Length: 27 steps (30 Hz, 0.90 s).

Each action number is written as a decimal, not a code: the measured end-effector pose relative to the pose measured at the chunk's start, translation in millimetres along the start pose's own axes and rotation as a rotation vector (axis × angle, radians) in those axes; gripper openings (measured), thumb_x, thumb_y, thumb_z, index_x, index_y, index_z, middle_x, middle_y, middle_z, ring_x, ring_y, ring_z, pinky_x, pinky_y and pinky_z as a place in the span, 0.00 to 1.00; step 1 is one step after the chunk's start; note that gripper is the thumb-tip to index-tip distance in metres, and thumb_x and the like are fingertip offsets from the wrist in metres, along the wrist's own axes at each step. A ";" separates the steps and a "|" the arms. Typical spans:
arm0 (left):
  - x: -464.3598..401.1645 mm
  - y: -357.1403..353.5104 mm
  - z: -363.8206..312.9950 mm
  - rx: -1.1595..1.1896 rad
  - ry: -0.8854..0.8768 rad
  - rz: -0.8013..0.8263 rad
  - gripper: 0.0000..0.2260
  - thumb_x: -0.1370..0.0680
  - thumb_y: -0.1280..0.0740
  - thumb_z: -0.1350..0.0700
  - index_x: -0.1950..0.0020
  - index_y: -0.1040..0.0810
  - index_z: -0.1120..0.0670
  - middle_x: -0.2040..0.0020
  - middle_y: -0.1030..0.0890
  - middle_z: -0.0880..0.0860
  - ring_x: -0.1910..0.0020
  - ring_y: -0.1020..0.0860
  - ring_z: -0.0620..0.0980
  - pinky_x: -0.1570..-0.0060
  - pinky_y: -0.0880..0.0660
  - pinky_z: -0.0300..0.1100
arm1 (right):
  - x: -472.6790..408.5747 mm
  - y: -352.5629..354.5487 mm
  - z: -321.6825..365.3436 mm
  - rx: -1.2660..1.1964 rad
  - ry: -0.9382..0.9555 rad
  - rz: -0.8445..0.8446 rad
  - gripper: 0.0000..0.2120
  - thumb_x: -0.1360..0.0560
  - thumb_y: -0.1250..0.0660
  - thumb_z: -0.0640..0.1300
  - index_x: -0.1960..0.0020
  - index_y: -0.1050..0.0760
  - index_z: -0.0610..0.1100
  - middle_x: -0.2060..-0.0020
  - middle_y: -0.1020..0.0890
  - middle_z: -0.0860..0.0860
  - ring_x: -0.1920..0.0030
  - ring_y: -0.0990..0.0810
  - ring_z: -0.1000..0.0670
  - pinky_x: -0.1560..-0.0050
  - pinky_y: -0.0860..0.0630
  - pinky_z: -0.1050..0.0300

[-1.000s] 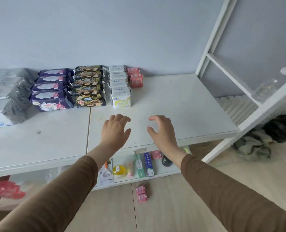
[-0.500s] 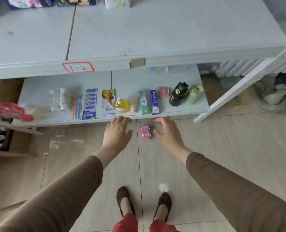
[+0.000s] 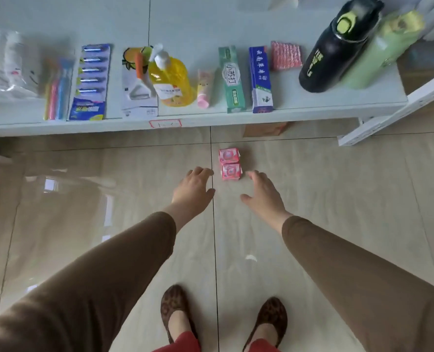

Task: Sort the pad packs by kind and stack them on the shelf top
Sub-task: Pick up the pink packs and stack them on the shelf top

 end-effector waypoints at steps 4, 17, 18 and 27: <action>-73.4 -56.9 31.1 0.027 0.011 -0.026 0.24 0.22 0.33 0.53 0.27 0.33 0.51 0.32 0.29 0.54 0.33 0.30 0.56 0.36 0.30 0.50 | -61.6 -55.3 -33.4 0.029 0.012 -0.015 0.32 0.27 0.29 0.44 0.27 0.37 0.46 0.35 0.31 0.45 0.36 0.28 0.43 0.47 0.28 0.52; -230.6 -157.2 43.5 0.057 0.023 0.007 0.31 0.27 0.30 0.52 0.25 0.35 0.43 0.29 0.36 0.53 0.36 0.28 0.60 0.39 0.27 0.48 | -166.1 -133.8 -78.9 0.129 0.021 -0.216 0.39 0.32 0.23 0.53 0.28 0.37 0.43 0.36 0.31 0.46 0.35 0.32 0.45 0.46 0.21 0.49; -234.8 -158.6 41.8 0.100 0.041 -0.001 0.29 0.28 0.30 0.52 0.28 0.34 0.44 0.32 0.34 0.53 0.39 0.26 0.59 0.40 0.25 0.47 | -169.3 -133.7 -79.4 0.097 0.018 -0.233 0.40 0.33 0.22 0.53 0.28 0.37 0.43 0.36 0.31 0.46 0.35 0.31 0.45 0.47 0.21 0.49; -232.8 -169.2 42.0 0.066 0.066 0.009 0.28 0.29 0.26 0.55 0.33 0.35 0.50 0.41 0.32 0.57 0.50 0.21 0.60 0.49 0.22 0.50 | -152.7 -148.2 -103.0 0.090 0.056 -0.155 0.33 0.32 0.23 0.49 0.32 0.33 0.43 0.40 0.29 0.47 0.41 0.26 0.44 0.50 0.24 0.51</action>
Point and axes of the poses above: each hand's wrist, its own x-axis away from the middle knuckle, its own y-axis out of the back of the hand, z = x × y, the point moved 9 cm from there along -x, towards the middle knuckle
